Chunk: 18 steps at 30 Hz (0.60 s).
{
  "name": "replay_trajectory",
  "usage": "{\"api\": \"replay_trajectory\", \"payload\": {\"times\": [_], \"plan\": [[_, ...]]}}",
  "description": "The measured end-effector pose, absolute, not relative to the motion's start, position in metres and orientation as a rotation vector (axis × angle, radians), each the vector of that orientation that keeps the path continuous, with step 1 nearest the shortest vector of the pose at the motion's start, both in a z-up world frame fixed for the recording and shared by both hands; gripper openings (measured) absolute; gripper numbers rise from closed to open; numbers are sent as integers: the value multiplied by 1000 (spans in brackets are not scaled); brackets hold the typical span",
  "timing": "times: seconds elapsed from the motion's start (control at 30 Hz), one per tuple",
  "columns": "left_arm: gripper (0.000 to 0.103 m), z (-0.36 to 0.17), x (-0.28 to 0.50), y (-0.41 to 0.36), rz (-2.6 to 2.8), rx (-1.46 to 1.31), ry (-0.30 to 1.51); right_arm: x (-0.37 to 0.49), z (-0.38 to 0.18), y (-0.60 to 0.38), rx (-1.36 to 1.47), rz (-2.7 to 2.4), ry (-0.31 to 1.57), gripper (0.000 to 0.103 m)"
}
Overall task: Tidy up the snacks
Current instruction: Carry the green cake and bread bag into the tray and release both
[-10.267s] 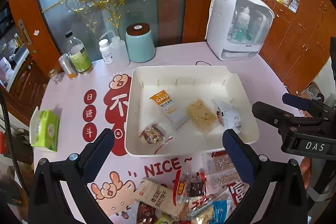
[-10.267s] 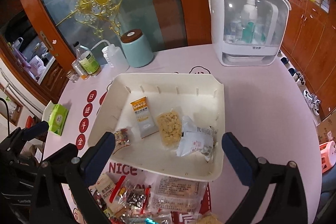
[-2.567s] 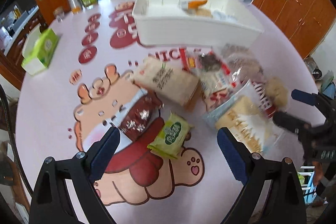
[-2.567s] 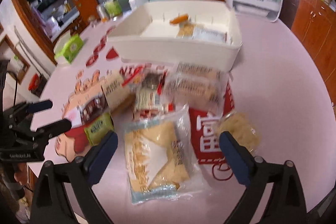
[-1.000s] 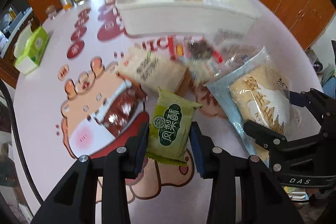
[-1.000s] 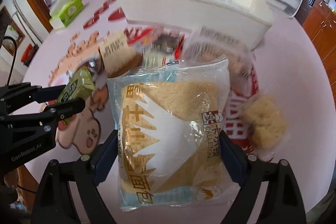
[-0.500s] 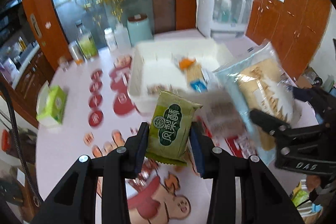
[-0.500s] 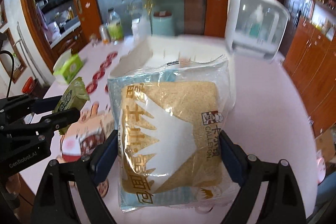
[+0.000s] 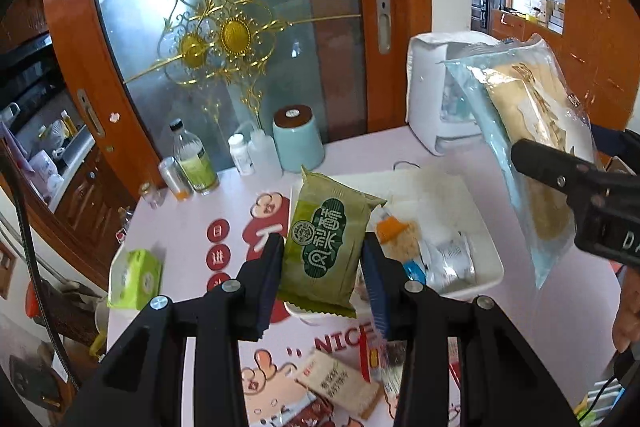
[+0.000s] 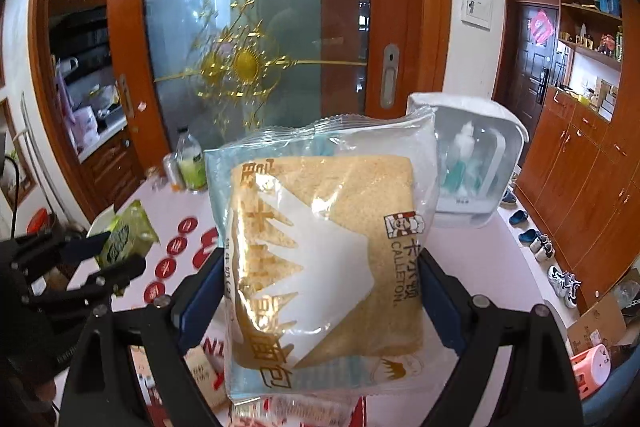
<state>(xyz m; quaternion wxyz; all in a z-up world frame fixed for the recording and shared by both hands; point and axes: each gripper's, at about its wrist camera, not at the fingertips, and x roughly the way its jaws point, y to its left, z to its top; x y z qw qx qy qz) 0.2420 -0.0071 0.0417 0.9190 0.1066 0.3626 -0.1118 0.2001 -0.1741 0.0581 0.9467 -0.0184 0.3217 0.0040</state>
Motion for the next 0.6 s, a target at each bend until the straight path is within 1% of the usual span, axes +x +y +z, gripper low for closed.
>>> {"api": "replay_trajectory", "payload": {"times": [0.23,0.6], "plan": [[38,32,279,-18,-205,194,761,240,55,-189,18,11,694,91],[38,-27,338,-34,-166,151,871,292,0,-205,56,-13,818,91]]}}
